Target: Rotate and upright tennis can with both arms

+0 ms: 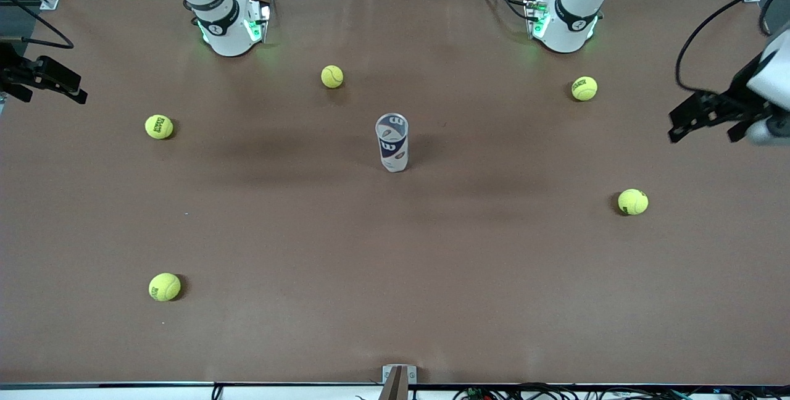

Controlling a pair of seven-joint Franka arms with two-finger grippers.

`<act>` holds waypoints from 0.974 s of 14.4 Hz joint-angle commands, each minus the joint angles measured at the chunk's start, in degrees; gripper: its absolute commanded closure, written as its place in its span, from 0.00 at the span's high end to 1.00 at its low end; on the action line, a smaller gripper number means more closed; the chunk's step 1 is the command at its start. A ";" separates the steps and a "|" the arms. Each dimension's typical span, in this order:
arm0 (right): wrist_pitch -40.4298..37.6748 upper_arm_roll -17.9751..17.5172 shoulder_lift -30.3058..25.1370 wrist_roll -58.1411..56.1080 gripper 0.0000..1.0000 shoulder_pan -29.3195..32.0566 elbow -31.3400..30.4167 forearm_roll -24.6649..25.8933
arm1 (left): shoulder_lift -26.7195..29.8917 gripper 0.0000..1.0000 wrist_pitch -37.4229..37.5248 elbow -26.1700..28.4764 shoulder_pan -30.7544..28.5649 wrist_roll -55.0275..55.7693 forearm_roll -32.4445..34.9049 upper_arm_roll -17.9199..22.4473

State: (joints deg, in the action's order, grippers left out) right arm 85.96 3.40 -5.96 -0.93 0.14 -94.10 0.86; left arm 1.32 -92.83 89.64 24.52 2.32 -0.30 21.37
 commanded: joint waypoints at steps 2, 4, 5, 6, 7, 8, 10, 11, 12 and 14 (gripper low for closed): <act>0.35 0.03 -2.12 -0.39 1.00 0.03 -2.23 -0.06 | 2.55 1.00 2.48 1.95 0.36 -0.39 0.83 -0.63; 0.18 0.03 -2.12 -0.30 1.00 0.03 -2.31 -0.06 | 0.89 1.00 2.48 -0.59 -0.95 -0.12 0.65 -0.63; 0.18 0.03 -2.12 -0.30 1.00 0.03 -2.31 -0.15 | -0.08 1.00 2.48 -2.96 -1.66 -0.56 0.39 -0.63; 0.18 0.03 -2.12 -0.30 1.00 0.03 -2.31 -0.33 | -1.39 1.00 2.57 -4.37 -1.92 -0.47 0.39 -0.54; 0.18 0.03 -2.12 -0.30 1.00 0.03 -2.31 -0.42 | -1.67 1.00 2.57 -4.73 -1.84 -0.39 0.47 -0.54; 0.09 0.12 -2.12 -0.22 1.00 0.03 -2.31 -0.76 | -1.84 1.00 2.40 -5.00 -1.84 -0.47 0.39 -0.63; -0.08 0.29 -2.12 -0.22 1.00 0.29 -2.31 -2.25 | -2.98 1.00 2.48 -5.62 -1.66 0.23 0.56 -0.63; -0.09 0.29 -2.12 -0.22 1.00 0.30 -2.31 -2.26 | -3.16 1.00 2.48 -5.62 -1.14 0.49 1.17 -0.72; -0.26 0.38 -2.04 -0.22 1.00 0.30 -2.23 -2.26 | -3.42 1.00 2.31 -5.62 -1.31 0.49 1.18 -0.72; -0.44 0.38 -2.04 -0.30 1.00 0.21 -2.31 -2.26 | -3.52 1.00 2.22 -5.62 -1.58 0.67 0.92 -0.72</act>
State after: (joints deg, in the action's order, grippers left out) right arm 85.31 3.68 -5.97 -0.91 0.17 -94.23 -0.55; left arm -1.46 -91.01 85.61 23.24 2.42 -0.30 20.89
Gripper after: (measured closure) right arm 0.000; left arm 0.000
